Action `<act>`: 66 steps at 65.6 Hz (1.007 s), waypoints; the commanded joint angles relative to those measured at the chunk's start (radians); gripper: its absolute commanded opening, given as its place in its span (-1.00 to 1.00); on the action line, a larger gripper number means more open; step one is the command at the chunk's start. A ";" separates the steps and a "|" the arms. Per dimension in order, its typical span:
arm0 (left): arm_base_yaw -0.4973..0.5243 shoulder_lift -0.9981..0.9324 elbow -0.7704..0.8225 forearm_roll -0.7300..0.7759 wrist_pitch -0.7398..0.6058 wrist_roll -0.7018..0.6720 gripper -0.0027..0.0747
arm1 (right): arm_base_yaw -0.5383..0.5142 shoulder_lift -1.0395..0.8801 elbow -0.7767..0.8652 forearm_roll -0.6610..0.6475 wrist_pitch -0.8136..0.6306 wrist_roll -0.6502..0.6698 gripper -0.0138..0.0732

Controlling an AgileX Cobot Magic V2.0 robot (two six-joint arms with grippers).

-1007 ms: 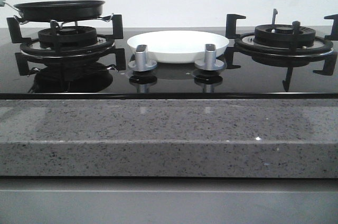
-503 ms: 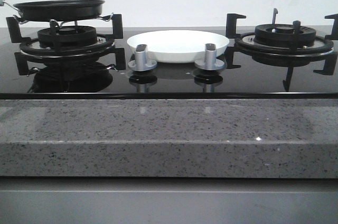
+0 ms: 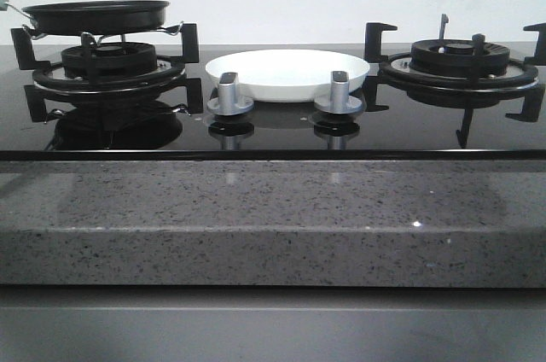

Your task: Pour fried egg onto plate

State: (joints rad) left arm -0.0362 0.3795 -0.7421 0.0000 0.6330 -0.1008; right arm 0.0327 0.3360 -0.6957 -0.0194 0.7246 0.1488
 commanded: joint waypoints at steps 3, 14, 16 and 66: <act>0.002 0.051 -0.025 -0.008 -0.057 -0.011 -0.98 | -0.007 0.053 -0.032 0.005 -0.051 -0.003 -0.84; 0.002 0.079 -0.011 -0.008 -0.057 -0.011 -0.98 | -0.007 0.062 -0.032 0.005 -0.052 -0.003 -0.84; 0.002 0.081 -0.011 -0.008 -0.057 -0.011 -0.98 | -0.007 0.062 -0.032 0.005 -0.052 -0.003 -0.84; 0.002 0.083 -0.006 0.066 -0.072 -0.011 0.25 | -0.007 0.062 -0.032 0.005 -0.056 -0.009 0.40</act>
State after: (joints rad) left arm -0.0362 0.4469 -0.7242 0.0643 0.6420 -0.1015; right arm 0.0327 0.3818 -0.6957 -0.0189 0.7407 0.1488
